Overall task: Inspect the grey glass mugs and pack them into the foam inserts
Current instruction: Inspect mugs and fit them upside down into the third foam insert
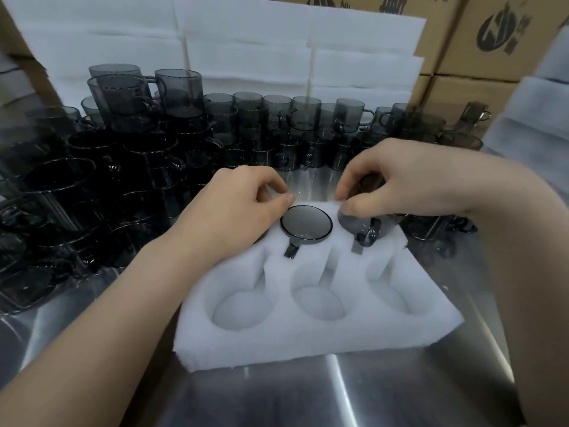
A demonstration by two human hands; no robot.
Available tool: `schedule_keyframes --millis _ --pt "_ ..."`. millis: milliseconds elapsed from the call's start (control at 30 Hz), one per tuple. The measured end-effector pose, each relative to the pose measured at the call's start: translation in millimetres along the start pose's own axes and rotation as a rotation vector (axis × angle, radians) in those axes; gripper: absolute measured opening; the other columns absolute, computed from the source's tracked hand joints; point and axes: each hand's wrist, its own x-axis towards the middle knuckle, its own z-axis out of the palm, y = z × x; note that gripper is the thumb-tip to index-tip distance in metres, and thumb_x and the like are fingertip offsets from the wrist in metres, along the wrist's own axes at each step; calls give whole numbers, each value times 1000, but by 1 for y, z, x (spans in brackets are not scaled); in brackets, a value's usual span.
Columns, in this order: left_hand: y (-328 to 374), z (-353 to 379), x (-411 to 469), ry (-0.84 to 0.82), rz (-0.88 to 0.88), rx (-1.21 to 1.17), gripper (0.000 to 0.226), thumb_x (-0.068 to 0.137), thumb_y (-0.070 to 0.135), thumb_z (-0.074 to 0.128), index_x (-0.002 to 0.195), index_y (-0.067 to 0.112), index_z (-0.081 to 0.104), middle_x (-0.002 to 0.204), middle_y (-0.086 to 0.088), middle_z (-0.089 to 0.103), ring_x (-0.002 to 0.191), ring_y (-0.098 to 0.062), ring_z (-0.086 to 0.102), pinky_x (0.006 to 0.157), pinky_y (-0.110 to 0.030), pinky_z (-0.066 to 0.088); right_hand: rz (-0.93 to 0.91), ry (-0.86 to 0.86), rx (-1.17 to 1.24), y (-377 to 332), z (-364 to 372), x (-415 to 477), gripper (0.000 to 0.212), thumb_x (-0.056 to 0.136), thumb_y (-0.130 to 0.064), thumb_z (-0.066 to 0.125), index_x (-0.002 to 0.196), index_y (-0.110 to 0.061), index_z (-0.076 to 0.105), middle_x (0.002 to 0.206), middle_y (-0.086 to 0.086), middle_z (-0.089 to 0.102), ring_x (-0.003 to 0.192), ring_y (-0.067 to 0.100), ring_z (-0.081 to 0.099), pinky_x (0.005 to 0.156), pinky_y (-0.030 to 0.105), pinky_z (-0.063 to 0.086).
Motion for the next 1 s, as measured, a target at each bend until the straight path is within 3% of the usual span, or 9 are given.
schedule_keyframes --millis 167,267,367,500,633,733,867,1000 --pt "0 0 0 -13 0 9 10 87 41 63 89 33 69 70 12 66 69 -2 60 69 -30 52 25 34 -134 -6 11 0 8 81 -33 62 77 -32 69 79 -13 68 77 5 62 70 27 54" --pt "0 0 0 -14 0 18 10 88 40 63 90 32 69 71 12 65 71 -2 59 70 -30 51 38 58 -233 -9 22 2 13 90 -29 49 93 -26 61 96 -6 56 98 17 49 80 34 46" --pt "1 0 0 -20 2 15 10 88 39 63 89 31 69 71 11 65 72 -4 60 71 -31 52 70 90 -341 -10 38 1 19 96 -24 34 108 -17 47 107 3 44 106 22 33 90 40 41" --pt "2 0 -1 -25 1 10 10 88 38 63 89 31 69 72 11 65 73 -7 61 73 -35 53 72 184 -468 -12 49 0 30 98 -25 28 124 -16 39 117 8 41 109 27 33 91 46 40" --pt "3 1 -1 -30 -3 8 9 88 37 63 88 31 69 73 11 66 74 -8 62 75 -37 54 129 168 -451 -14 51 0 36 98 -29 25 129 -16 38 122 7 40 114 28 34 92 46 35" --pt "3 0 -1 -37 0 16 9 89 37 62 87 31 69 72 11 65 73 -8 62 74 -38 54 144 147 -416 -14 53 0 45 99 -42 20 130 -16 40 127 5 40 122 27 35 98 51 34" --pt "5 0 0 -49 0 34 11 88 38 60 88 31 69 74 11 65 75 -9 61 75 -39 53 148 95 -393 -16 53 3 83 81 -68 5 138 -17 39 136 5 42 131 25 34 100 50 37" --pt "7 -1 -1 -61 -15 25 12 87 39 59 86 33 69 75 12 65 75 -7 61 76 -39 54 142 8 -311 -10 59 5 92 77 -77 2 147 -24 28 147 5 37 138 23 29 104 48 32"
